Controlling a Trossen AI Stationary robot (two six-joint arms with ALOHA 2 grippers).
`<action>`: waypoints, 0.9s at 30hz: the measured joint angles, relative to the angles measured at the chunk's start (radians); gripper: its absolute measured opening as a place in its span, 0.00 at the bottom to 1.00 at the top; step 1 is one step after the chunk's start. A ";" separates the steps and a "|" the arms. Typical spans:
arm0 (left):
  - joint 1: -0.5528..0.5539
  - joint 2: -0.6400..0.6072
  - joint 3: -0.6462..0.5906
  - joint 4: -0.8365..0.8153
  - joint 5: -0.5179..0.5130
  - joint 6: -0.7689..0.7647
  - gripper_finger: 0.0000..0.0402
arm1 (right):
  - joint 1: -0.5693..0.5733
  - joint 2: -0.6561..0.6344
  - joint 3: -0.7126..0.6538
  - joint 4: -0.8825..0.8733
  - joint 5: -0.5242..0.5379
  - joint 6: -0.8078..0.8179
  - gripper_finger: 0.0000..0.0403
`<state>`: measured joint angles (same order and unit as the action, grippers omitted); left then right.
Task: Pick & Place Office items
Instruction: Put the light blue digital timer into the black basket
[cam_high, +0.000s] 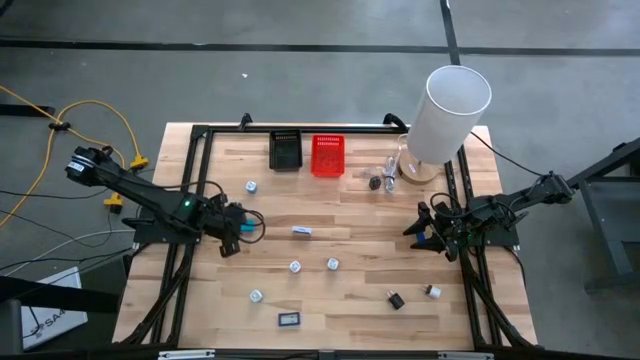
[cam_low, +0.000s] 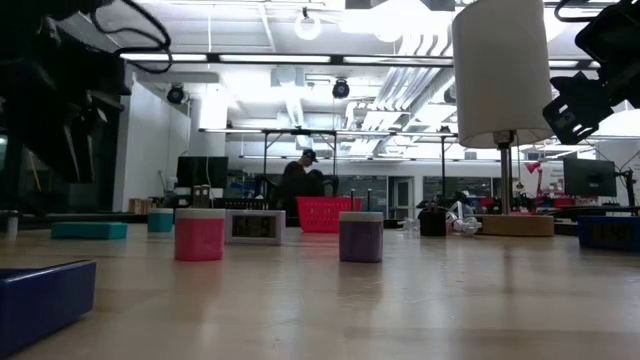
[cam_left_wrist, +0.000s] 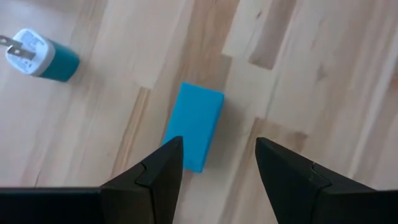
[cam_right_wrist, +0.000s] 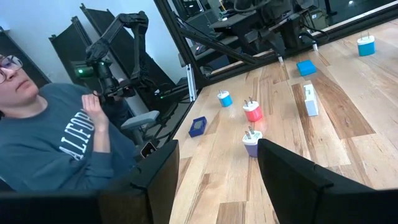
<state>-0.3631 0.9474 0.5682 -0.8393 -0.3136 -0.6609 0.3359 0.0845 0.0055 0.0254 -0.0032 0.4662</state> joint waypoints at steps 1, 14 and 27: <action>0.003 0.000 -0.011 0.006 -0.002 0.000 0.48 | 0.000 0.000 0.000 0.000 0.000 0.000 0.51; 0.057 0.045 -0.034 0.086 0.046 0.082 0.48 | 0.000 0.000 0.000 0.000 0.000 0.000 0.51; 0.335 0.084 -0.020 0.102 0.259 0.297 0.48 | 0.000 0.000 0.000 0.000 0.000 0.000 0.51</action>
<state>-0.0283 1.0312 0.5484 -0.7373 -0.0550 -0.3637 0.3357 0.0843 0.0055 0.0256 -0.0032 0.4662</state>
